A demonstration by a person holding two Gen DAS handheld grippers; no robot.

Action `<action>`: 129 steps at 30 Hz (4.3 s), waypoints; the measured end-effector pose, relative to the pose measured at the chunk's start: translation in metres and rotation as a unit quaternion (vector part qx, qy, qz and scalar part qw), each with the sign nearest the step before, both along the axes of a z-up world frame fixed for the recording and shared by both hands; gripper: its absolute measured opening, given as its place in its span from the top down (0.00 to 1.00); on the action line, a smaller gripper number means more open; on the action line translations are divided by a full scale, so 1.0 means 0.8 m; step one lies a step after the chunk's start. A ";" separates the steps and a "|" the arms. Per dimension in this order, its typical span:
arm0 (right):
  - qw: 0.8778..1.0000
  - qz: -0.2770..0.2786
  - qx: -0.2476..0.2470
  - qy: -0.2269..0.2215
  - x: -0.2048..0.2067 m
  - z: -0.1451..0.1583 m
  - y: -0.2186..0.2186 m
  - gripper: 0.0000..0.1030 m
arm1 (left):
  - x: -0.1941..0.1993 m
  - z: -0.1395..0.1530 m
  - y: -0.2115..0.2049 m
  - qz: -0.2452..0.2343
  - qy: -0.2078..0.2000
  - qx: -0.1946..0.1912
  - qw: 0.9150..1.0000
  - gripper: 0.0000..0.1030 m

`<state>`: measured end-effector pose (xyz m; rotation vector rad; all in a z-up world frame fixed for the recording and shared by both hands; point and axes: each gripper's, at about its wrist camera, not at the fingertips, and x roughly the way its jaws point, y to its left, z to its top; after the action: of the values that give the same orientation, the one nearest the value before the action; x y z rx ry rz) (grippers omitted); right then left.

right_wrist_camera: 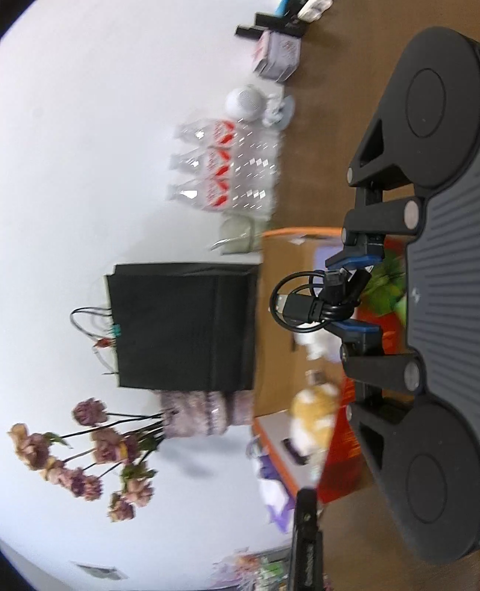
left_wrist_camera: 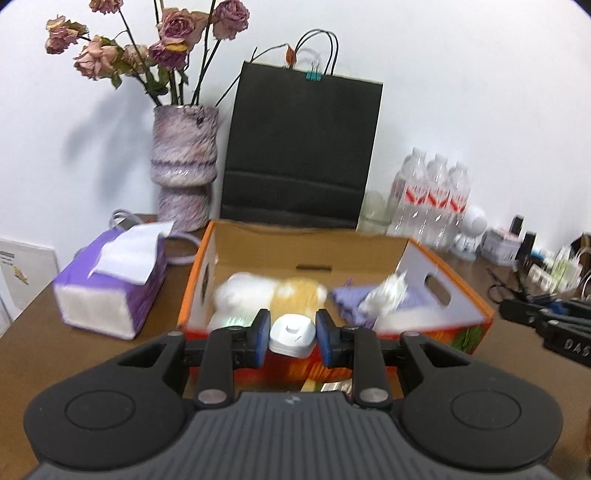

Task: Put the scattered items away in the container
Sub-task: 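Carry the cable and white lid into the box and release both, then withdraw both grippers from the box back to the table items, then grasp the small black item with the right gripper while the left gripper grasps the blue packet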

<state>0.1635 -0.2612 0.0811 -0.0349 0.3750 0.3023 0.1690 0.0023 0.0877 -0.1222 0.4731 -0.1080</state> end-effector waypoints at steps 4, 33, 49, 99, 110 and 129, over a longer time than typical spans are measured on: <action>1.000 0.008 0.006 -0.009 0.028 0.017 0.020 0.74 | 0.027 0.015 -0.007 0.002 -0.012 0.003 1.000 0.73; 0.997 0.034 0.003 0.062 0.166 -0.022 0.074 0.74 | 0.171 -0.033 -0.021 0.039 0.063 0.011 0.997 0.73; 0.994 0.032 -0.014 0.100 0.165 -0.008 0.076 0.00 | 0.149 -0.029 -0.020 0.081 0.049 0.039 0.995 0.00; 0.995 0.010 -0.008 0.103 -0.010 -0.017 0.061 0.00 | -0.040 -0.020 -0.002 0.045 0.027 0.020 0.998 0.00; 0.992 -0.005 -0.016 0.124 -0.059 -0.045 0.033 0.00 | -0.090 -0.039 -0.003 0.028 0.043 0.030 0.998 0.00; 0.985 0.038 -0.054 0.157 -0.078 -0.090 0.052 0.10 | -0.109 -0.084 -0.011 0.005 0.091 0.042 0.995 0.00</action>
<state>0.1011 -0.2199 0.0089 -0.1090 0.7050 0.3638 0.0817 -0.0067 0.0202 -0.0520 0.6578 -0.0667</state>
